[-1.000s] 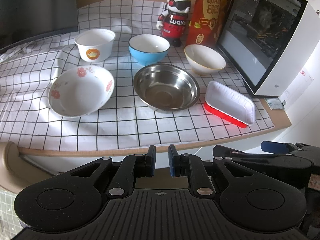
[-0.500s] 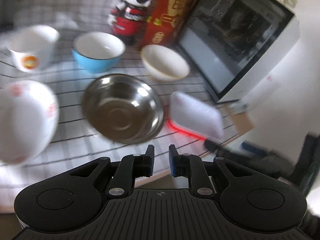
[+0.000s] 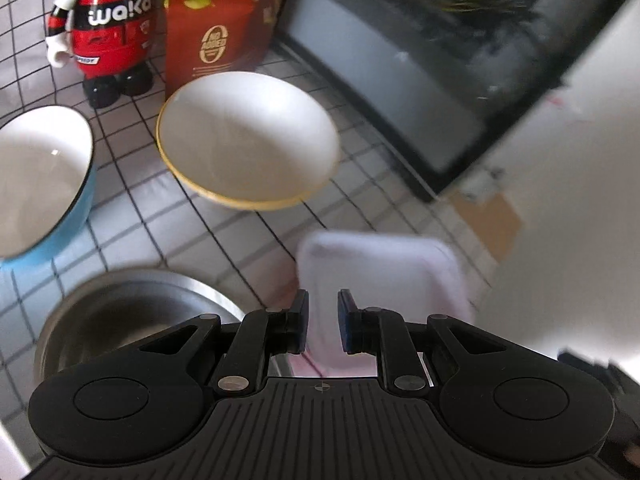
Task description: Organize plates and bowls
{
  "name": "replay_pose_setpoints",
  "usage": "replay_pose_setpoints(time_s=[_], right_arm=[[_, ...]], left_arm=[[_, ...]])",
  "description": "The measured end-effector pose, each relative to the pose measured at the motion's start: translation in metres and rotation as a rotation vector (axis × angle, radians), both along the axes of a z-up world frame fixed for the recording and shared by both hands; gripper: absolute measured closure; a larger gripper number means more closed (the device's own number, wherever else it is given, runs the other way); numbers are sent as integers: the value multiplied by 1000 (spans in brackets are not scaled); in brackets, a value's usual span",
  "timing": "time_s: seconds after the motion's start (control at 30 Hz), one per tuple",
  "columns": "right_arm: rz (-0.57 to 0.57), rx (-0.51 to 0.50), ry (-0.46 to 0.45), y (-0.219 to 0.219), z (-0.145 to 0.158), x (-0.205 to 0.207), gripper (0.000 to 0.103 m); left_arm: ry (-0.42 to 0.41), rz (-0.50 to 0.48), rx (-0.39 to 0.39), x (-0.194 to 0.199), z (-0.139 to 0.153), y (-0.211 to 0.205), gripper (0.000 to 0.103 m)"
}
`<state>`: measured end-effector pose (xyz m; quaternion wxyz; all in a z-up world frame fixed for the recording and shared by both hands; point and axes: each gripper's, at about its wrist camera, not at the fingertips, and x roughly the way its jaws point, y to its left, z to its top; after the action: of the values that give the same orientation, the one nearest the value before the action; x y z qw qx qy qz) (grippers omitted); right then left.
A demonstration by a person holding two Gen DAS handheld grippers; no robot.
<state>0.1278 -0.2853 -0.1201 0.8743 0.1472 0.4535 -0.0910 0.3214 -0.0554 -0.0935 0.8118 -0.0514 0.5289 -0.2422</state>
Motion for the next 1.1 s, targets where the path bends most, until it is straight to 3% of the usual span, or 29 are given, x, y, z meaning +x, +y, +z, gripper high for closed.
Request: replay_pose_setpoints(time_s=[0.13, 0.17, 0.23, 0.37, 0.4, 0.43, 0.53, 0.6, 0.7, 0.8, 0.87, 1.0, 1.1], right_arm=[[51, 302, 27, -26, -32, 41, 19], [56, 344, 47, -29, -40, 51, 19], [75, 432, 90, -36, -54, 67, 21], [122, 622, 130, -50, -58, 93, 22], [125, 622, 116, -54, -55, 104, 20], [135, 591, 83, -57, -48, 114, 20], [197, 454, -16, -61, -33, 143, 20], [195, 335, -8, -61, -30, 154, 20], [225, 253, -1, -62, -26, 145, 16], [236, 342, 53, -66, -33, 135, 15], [222, 424, 94, -69, -45, 139, 15], [166, 602, 153, -79, -64, 148, 15], [180, 704, 147, -83, -70, 160, 15]], left_arm=[[38, 73, 74, 32, -25, -16, 84], [44, 82, 87, 37, -31, -20, 84], [53, 90, 96, 44, -37, -23, 73], [93, 122, 52, 44, -42, -27, 73], [102, 138, 49, 41, -43, -28, 64], [110, 150, 47, 38, -42, -28, 61], [193, 174, -6, 28, -42, -24, 63], [242, 147, -43, 19, -36, -25, 64], [140, 76, -29, 5, -8, -36, 64], [16, 29, 44, 9, 3, -53, 64], [-14, 25, 87, 25, -5, -66, 64], [-10, 53, 136, 45, -29, -81, 64], [64, 88, 102, 40, -40, -79, 67]])
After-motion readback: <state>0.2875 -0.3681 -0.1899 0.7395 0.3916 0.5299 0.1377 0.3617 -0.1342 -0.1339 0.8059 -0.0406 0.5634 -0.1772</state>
